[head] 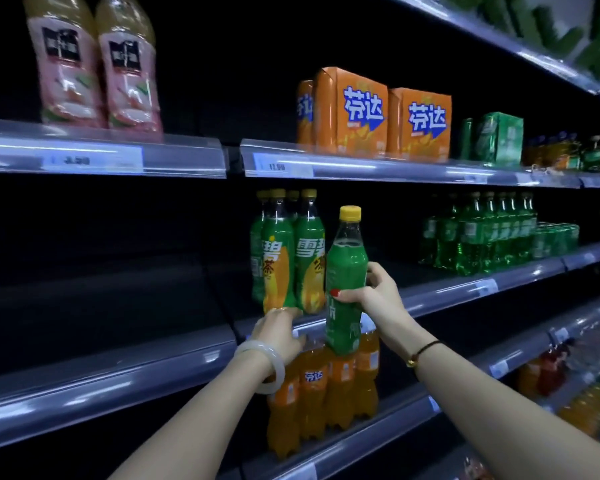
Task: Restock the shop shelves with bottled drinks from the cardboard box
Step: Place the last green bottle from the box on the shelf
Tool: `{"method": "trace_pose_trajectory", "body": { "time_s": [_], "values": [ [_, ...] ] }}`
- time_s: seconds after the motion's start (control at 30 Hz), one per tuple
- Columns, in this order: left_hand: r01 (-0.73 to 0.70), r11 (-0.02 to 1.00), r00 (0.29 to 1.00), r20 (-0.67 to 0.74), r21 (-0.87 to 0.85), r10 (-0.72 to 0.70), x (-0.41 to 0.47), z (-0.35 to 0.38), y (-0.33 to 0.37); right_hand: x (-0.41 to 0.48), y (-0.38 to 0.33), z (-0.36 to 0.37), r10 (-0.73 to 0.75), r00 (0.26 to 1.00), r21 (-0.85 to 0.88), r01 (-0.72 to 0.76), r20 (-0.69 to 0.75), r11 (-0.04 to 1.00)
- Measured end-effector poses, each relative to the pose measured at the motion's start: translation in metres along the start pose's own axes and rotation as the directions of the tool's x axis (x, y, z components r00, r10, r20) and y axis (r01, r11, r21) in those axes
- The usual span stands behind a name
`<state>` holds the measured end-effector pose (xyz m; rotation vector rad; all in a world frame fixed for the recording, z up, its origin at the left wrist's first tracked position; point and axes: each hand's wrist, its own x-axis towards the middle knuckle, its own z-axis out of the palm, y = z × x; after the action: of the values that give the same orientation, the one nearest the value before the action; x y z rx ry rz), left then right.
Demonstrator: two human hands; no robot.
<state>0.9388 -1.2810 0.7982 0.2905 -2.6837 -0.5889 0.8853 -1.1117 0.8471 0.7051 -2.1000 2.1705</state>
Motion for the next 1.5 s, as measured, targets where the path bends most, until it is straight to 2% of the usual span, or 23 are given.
{"method": "trace_pose_trajectory", "body": {
  "time_s": [0.13,0.27,0.4,0.53,0.73,1.1,1.33,1.5],
  "values": [
    [0.016,0.997,1.000,-0.026,0.072,-0.014,0.016,0.015,0.011,0.023,0.005,-0.021,-0.022,1.000,0.009,0.022,-0.005,1.000],
    [0.050,0.998,0.992,-0.119,0.040,-0.045,0.030,0.036,0.025,0.047,0.011,-0.042,-0.054,0.998,0.014,0.054,0.011,0.998],
    [0.156,0.988,0.961,-0.230,-0.018,-0.156,0.040,0.048,0.033,0.070,0.011,-0.056,-0.070,0.995,0.044,0.067,0.074,0.997],
    [0.157,0.986,0.941,-0.295,-0.051,-0.165,0.043,0.052,0.034,0.087,0.013,-0.061,-0.084,0.984,0.091,0.070,0.156,0.993],
    [0.194,0.980,0.935,-0.295,-0.039,-0.197,0.043,0.052,0.040,0.107,0.018,-0.063,-0.138,0.977,0.138,0.116,0.162,0.984],
    [0.219,0.976,0.930,-0.298,-0.021,-0.215,0.040,0.051,0.045,0.128,0.023,-0.044,-0.174,0.966,0.117,0.153,0.191,0.981],
    [0.196,0.980,0.932,-0.302,-0.042,-0.200,0.040,0.052,0.042,0.142,0.037,-0.032,-0.108,0.973,0.030,0.104,0.206,0.994],
    [0.178,0.983,0.936,-0.301,-0.041,-0.182,0.041,0.051,0.039,0.143,0.047,-0.030,-0.066,0.958,-0.041,0.081,0.277,0.996]
  ]
}}
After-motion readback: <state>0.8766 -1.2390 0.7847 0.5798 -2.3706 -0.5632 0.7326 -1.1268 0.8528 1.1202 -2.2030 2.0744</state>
